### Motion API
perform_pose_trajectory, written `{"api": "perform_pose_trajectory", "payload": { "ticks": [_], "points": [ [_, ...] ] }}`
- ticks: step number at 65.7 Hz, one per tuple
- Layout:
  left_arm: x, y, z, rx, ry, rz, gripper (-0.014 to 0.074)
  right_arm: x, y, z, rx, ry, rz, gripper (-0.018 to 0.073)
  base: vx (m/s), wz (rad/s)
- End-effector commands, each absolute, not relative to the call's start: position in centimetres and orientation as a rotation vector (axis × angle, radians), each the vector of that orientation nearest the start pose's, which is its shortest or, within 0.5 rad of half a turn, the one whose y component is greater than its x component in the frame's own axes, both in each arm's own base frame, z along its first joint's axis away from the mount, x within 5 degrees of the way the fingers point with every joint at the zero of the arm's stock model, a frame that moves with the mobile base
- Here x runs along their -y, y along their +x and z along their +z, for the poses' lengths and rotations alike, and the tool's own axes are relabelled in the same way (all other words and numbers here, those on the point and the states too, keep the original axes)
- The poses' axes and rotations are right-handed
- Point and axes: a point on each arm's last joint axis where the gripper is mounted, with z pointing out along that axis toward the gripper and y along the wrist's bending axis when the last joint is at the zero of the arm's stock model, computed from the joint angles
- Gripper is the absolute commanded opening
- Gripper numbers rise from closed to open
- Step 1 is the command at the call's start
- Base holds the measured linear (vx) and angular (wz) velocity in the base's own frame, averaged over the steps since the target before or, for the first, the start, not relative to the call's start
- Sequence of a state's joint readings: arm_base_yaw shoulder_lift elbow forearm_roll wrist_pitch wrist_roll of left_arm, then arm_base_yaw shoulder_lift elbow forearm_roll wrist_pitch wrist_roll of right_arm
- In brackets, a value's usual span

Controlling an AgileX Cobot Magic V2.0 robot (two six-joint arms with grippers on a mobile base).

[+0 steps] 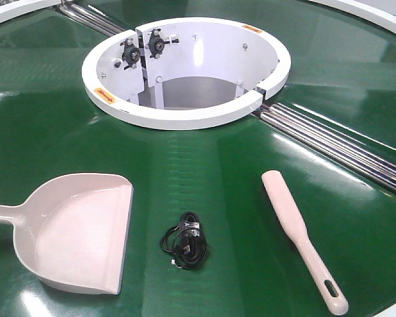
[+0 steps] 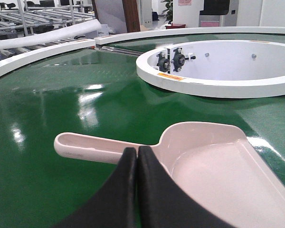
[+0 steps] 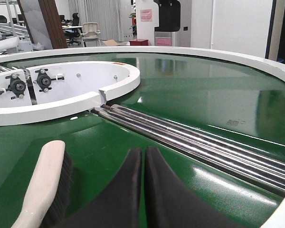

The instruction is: Clean and inspect green conveyor with broom and dustpan

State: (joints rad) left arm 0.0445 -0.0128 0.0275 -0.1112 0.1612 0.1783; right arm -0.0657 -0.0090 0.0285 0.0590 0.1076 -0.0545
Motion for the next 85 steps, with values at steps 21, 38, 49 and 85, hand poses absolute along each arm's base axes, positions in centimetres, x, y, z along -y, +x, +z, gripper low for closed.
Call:
{"api": "perform_pose_trajectory", "payload": {
  "ticks": [21,38,49,85],
  "points": [
    [-0.2,5.7,19.0,-1.596,0.017,0.074,-0.0022,0.4,5.8,19.6,-1.560,0.052,-0.061,-0.0005,0.00,0.00],
    [-0.2,5.7,19.0,-1.596,0.017,0.074,-0.0022,0.4,5.8,19.6,-1.560,0.052,-0.061,-0.0005,0.00,0.00],
    [-0.2,5.6,19.2,-1.576,0.015,0.076,-0.0022,0.4,5.8,19.6,-1.559,0.052,-0.062,-0.0005,0.00,0.00],
    [-0.8,5.0,22.9,-1.222,-0.213,-0.097,-0.0022,0.5,5.0,23.6,-1.168,0.064,-0.066,-0.0005,0.00,0.00]
  ]
}}
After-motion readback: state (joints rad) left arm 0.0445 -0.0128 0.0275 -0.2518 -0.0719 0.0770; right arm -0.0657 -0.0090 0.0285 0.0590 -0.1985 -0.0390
